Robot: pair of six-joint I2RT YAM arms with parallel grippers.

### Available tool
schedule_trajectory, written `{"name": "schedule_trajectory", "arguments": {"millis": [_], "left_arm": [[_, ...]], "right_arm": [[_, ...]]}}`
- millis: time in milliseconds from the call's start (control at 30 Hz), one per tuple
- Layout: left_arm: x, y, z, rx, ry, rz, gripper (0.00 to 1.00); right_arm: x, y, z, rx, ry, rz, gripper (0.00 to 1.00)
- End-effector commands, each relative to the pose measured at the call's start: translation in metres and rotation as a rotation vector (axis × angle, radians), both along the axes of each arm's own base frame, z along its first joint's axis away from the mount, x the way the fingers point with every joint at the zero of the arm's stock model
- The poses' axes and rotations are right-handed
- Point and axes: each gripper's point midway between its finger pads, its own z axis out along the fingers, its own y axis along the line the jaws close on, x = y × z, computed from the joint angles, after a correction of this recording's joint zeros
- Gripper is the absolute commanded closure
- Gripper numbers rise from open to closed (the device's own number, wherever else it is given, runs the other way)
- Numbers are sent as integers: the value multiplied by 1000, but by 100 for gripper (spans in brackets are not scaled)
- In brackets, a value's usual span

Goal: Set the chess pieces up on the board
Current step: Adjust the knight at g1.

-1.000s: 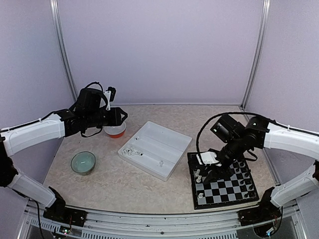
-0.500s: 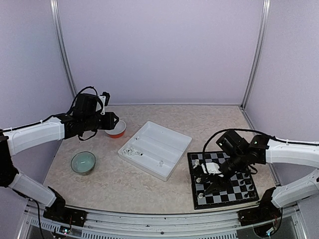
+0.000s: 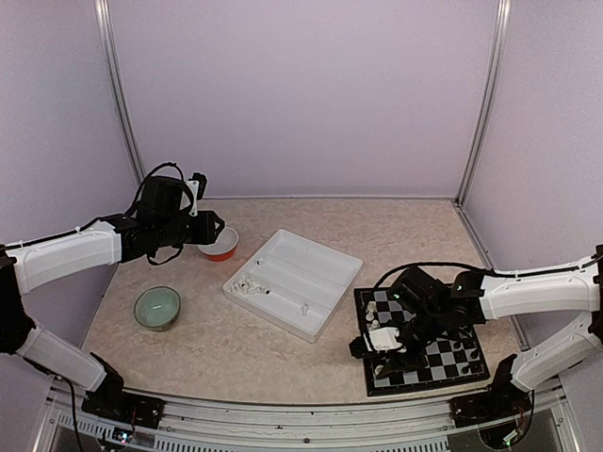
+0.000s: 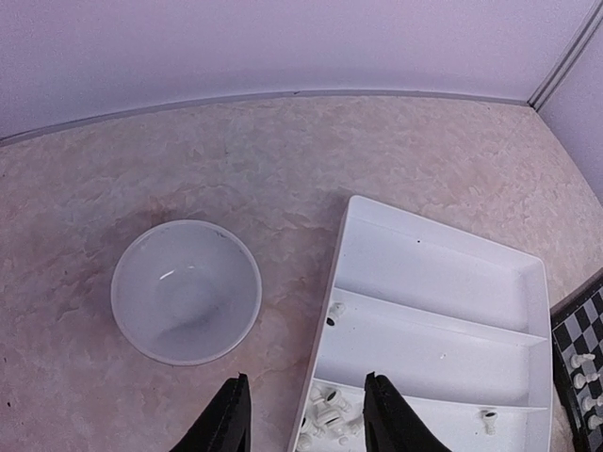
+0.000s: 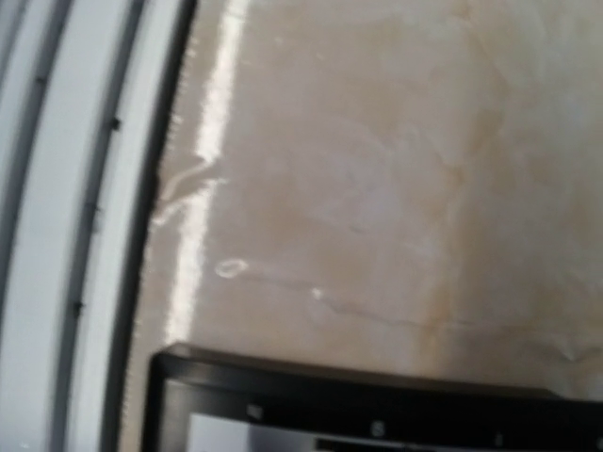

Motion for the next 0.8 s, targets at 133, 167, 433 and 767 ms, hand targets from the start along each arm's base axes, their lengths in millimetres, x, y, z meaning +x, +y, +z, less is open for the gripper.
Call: {"name": "schedule_trajectory", "arguments": {"millis": [133, 167, 433, 767], "left_arm": [[1, 0, 6, -17, -18, -16, 58], [1, 0, 5, -17, -16, -16, 58], [1, 1, 5, -24, -10, -14, 58], [1, -1, 3, -31, -4, -19, 58]], "right_arm": [[7, -4, -11, -36, -45, -25, 74], [7, -4, -11, -37, -45, -24, 77], [8, -7, -14, -50, -51, -26, 93], [10, -10, -14, -58, -70, -32, 93]]}}
